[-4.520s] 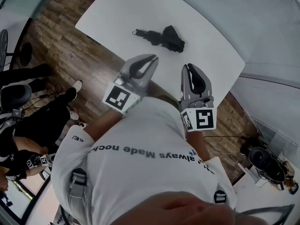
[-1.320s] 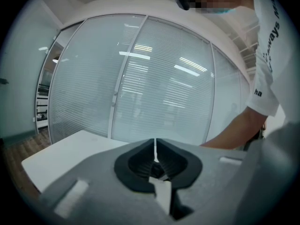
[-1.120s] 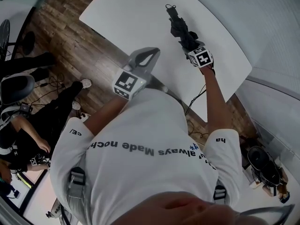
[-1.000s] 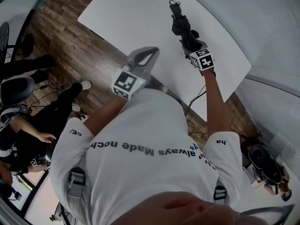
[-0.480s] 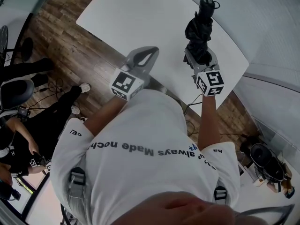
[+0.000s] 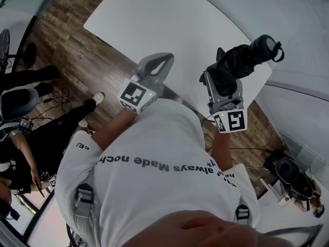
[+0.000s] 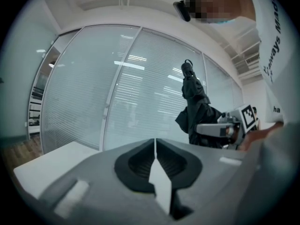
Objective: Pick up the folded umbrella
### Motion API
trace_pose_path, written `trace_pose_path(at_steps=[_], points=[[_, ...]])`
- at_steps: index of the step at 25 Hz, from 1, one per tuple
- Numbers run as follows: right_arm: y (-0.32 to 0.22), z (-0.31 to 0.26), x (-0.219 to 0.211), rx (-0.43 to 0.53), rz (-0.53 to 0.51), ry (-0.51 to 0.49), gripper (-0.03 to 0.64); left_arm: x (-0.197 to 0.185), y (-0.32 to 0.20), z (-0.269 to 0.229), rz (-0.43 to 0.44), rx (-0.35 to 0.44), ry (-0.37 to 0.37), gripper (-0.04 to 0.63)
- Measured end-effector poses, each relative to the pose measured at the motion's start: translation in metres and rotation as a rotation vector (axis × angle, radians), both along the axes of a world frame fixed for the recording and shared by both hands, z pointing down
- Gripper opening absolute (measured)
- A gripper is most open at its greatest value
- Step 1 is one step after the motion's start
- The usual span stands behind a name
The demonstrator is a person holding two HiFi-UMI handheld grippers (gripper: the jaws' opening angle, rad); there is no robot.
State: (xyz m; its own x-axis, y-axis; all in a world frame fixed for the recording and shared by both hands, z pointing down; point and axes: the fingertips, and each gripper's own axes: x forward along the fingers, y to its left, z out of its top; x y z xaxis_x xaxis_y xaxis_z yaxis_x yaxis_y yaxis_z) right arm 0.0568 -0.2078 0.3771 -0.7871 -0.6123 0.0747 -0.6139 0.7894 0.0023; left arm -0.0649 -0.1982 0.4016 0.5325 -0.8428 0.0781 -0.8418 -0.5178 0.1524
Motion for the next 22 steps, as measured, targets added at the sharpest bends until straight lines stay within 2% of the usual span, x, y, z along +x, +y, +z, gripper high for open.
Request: trace_pose_path(at_steps=[5, 12, 22], points=[[0.015, -0.008, 0.008, 0.042, 0.007, -0.004, 0.230, 0.005, 0.000, -0.007, 0.007, 0.022, 0.009, 0.009], [0.021, -0.007, 0.008, 0.033, -0.009, -0.037, 0.230, 0.008, -0.002, -0.006, 0.015, 0.032, 0.013, 0.008], [0.022, -0.008, 0.009, 0.039, -0.014, -0.033, 0.230, 0.015, -0.002, -0.009, 0.028, 0.033, 0.008, 0.006]])
